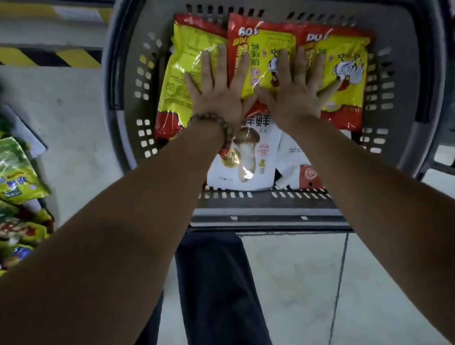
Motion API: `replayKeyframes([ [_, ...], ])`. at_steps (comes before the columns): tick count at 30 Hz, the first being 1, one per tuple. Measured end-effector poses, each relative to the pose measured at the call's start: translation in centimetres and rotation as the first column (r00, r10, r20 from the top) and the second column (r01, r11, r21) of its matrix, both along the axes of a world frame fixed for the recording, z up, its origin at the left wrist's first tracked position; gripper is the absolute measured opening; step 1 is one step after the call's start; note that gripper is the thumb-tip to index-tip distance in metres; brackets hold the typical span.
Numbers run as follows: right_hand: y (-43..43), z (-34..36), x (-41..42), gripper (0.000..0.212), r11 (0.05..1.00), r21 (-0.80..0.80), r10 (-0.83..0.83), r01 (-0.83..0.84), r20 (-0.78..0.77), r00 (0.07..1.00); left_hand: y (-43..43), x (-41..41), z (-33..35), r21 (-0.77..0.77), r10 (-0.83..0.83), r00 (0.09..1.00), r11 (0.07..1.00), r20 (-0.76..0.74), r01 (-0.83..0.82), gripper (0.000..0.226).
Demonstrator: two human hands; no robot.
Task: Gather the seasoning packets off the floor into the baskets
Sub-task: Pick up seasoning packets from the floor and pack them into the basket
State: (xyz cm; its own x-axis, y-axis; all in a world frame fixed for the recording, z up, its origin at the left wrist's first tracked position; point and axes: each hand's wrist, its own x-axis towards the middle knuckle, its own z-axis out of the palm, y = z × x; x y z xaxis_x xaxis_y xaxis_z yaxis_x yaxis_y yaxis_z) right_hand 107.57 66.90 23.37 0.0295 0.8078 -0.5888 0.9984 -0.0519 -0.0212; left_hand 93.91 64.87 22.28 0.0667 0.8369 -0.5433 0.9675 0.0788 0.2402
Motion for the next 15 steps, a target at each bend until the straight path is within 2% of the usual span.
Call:
replayKeyframes([
  [3,0.5,0.1,-0.1,0.078,1.000,-0.024,0.009,-0.008,0.034,0.999,0.7,-0.3,0.3,-0.044,-0.017,1.000,0.999,0.011,0.017,0.069],
  [8,0.6,1.3,0.1,0.077,0.998,-0.017,-0.054,0.053,-0.057,0.997,1.0,-2.2,2.1,-0.137,0.009,0.983,0.990,0.181,0.016,0.073],
  [11,0.1,2.5,-0.2,0.072,0.990,0.046,-0.121,0.133,-0.205,0.971,-0.5,-3.7,3.8,-0.029,0.121,0.926,0.993,0.357,-0.118,0.064],
  [15,-1.7,4.8,-2.4,0.065,0.981,0.145,-0.069,0.133,-0.380,0.922,-4.2,-6.8,7.3,0.094,0.227,0.789,0.937,0.571,-0.337,0.051],
])
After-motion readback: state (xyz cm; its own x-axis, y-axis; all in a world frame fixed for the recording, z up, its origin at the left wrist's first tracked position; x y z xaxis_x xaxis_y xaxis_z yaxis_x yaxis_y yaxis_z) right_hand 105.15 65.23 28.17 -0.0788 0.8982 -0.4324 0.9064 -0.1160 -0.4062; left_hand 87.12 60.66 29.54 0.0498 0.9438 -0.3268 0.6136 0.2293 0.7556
